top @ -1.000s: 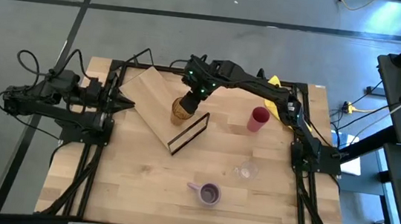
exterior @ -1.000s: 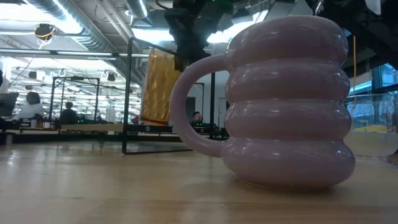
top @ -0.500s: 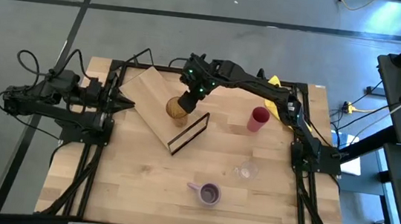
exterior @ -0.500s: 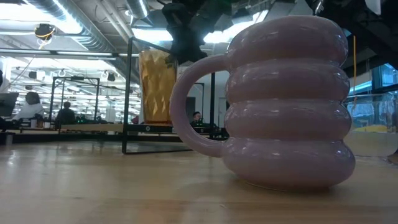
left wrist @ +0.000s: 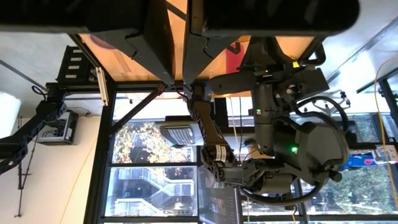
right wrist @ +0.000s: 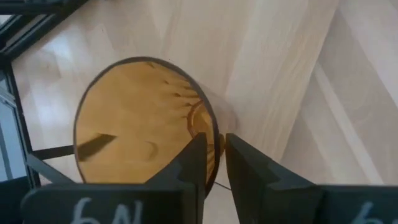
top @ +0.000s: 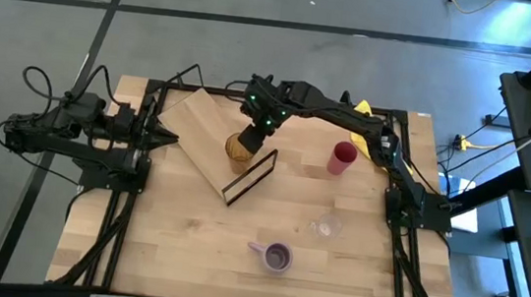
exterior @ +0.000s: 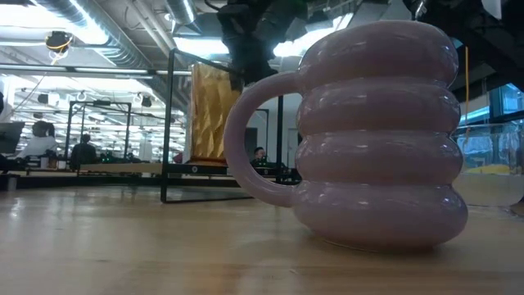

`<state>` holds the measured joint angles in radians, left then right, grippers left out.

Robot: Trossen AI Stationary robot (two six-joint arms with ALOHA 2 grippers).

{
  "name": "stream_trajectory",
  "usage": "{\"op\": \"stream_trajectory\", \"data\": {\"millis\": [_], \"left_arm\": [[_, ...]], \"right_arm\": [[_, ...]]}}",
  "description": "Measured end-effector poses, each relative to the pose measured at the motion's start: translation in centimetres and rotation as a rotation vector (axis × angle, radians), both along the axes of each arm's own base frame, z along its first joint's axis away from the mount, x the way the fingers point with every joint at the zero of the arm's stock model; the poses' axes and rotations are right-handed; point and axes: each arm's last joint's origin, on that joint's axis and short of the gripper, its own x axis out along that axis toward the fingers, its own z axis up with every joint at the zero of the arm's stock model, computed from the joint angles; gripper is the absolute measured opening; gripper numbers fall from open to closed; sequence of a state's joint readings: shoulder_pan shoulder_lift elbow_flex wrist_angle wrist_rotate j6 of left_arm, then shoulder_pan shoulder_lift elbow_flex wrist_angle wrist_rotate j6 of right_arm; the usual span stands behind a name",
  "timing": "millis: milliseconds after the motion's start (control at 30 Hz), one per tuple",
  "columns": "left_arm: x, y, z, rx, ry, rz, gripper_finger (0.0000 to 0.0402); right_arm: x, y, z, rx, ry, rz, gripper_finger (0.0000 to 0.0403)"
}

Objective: Stack small to large cups/mugs on shelf
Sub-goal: Put the brown transparent cup on the shelf, then put the pink cup on the shelf

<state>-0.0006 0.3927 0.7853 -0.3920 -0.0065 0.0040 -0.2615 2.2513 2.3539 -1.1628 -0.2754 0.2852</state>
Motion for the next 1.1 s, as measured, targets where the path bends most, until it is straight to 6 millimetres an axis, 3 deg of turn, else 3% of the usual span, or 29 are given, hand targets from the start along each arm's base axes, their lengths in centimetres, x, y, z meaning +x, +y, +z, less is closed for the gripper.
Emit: {"op": "stream_trajectory", "data": {"millis": [333, 767, 1100], "left_arm": [[0.0, 0.0, 0.0, 0.000, 0.000, 0.000, 0.0027], [0.0, 0.0, 0.0, 0.000, 0.000, 0.000, 0.0027], [0.0, 0.0, 0.0, 0.000, 0.000, 0.000, 0.0027]], "right_arm": [[0.3, 1.4, 0.0, 0.036, -0.011, 0.046, 0.0060], [0.7, 1.4, 0.2, 0.017, -0.050, 0.048, 0.0060], [-0.6, 1.3, 2.8, 0.008, -0.116, 0.075, 0.0060]]}}
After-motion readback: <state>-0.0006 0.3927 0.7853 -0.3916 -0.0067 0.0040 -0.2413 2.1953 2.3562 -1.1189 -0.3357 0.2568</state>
